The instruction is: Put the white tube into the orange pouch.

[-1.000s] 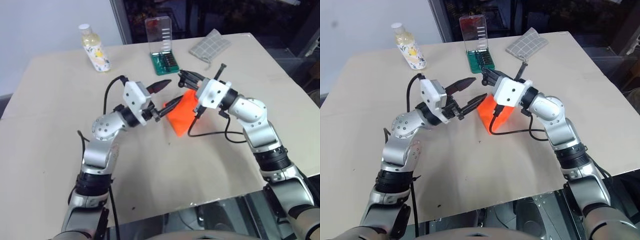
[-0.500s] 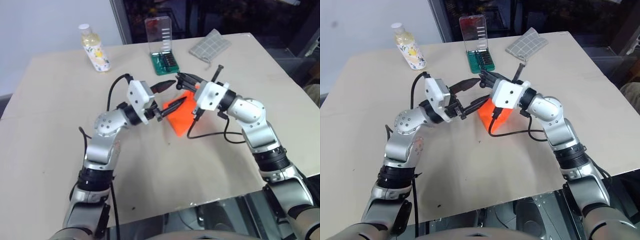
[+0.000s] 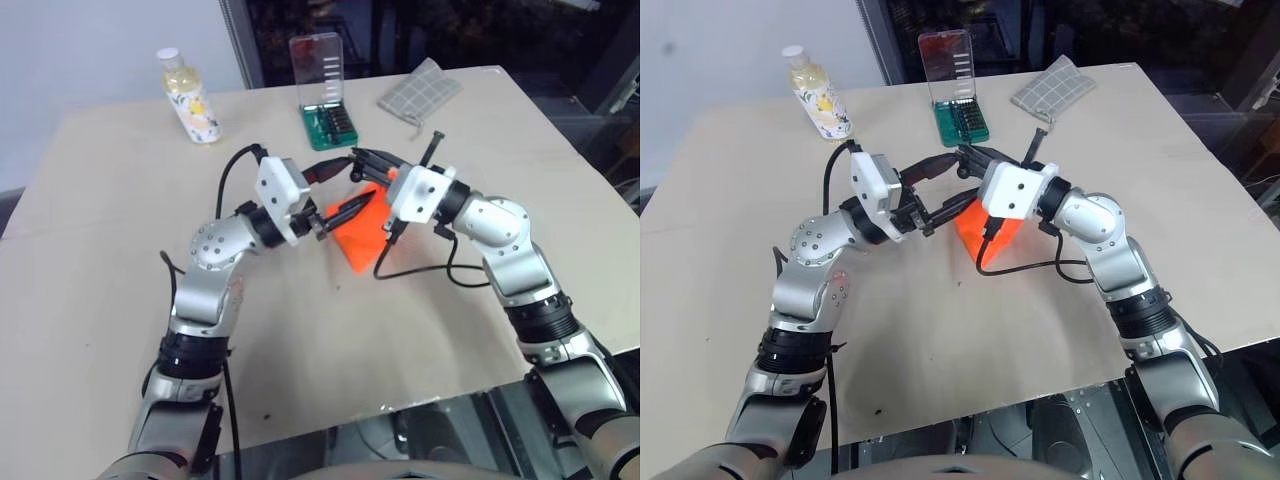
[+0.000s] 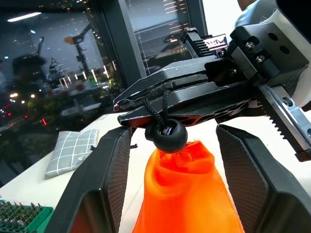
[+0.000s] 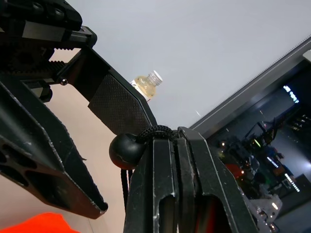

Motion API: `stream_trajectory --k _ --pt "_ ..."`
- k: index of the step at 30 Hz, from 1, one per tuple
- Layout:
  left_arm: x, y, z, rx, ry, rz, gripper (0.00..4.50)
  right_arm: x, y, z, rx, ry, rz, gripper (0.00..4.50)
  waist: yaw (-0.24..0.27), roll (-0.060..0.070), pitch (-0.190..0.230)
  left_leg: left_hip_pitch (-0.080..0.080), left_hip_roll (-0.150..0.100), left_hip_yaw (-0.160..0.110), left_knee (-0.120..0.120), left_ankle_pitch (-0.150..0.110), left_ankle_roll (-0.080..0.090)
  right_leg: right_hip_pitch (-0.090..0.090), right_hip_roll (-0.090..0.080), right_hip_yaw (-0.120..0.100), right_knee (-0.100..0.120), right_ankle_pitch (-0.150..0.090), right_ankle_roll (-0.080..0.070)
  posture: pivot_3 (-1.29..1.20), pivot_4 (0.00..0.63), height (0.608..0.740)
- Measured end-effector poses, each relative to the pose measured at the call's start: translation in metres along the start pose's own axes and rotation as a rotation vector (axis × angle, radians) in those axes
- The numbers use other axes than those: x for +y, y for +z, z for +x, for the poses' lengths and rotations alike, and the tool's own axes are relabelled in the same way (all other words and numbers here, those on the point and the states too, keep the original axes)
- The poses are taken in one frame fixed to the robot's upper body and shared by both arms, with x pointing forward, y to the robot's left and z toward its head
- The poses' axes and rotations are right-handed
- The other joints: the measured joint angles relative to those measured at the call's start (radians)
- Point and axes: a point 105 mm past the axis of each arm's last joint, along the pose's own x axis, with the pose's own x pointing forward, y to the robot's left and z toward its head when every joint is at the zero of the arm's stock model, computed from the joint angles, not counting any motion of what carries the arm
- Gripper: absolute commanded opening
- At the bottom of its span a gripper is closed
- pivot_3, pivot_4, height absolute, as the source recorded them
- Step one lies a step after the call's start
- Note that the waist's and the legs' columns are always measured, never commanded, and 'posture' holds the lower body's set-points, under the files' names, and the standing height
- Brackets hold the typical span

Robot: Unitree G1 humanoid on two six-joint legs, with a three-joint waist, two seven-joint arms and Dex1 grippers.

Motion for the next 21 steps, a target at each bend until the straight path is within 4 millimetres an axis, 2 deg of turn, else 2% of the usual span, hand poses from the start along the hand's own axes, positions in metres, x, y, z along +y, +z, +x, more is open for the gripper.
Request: stream_trajectory --k 1,2,4,7,8,21 --pt "-0.0002 0.0 0.0 0.0 -0.002 0.0 2.92 0.0001 0.0001 0.0001 0.0 0.0 0.0 0.0 0.0 0.0 0.0 0.0 0.0 0.0 0.0 0.0 0.0 0.0 0.0 0.0 0.0 0.0 0.0 0.0 0.15 0.74" --pt "-0.0005 -0.0001 0.0 0.001 -0.004 -0.001 2.34 0.0002 0.0004 0.0002 -0.001 0.0 0.0 0.0 0.0 0.0 0.0 0.0 0.0 0.0 0.0 0.0 0.0 0.0 0.0 0.0 0.0 0.0 0.0 0.0 0.15 0.74" --pt "-0.0005 -0.0002 0.0 0.002 -0.006 -0.001 1.69 0.0001 0.0024 0.0005 -0.008 0.001 -0.004 0.0 0.0 0.0 0.0 0.0 0.0 0.0 0.0 0.0 0.0 0.0 0.0 0.0 0.0 0.0 0.0 0.0 0.15 0.74" --pt "-0.0012 -0.0001 0.0 -0.001 -0.011 -0.005 0.26 0.0002 0.0047 0.001 -0.016 -0.001 -0.007 0.0 0.0 0.0 0.0 0.0 0.0 0.0 0.0 0.0 0.0 0.0 0.0 0.0 0.0 0.0 0.0 0.0 0.15 0.74" --pt "-0.0012 -0.0001 0.0 -0.001 -0.011 -0.006 0.15 0.0003 0.0048 0.001 -0.017 -0.001 -0.007 0.0 0.0 0.0 0.0 0.0 0.0 0.0 0.0 0.0 0.0 0.0 0.0 0.0 0.0 0.0 0.0 0.0 0.15 0.74" --pt "-0.0008 -0.0002 -0.0007 0.003 -0.013 -0.003 0.15 0.0007 0.0048 0.0019 -0.02 -0.017 0.009 0.0 0.0 0.0 0.0 0.0 0.0 0.0 0.0 0.0 0.0 0.0 0.0 0.0 0.0 0.0 0.0 0.0 0.15 0.74"
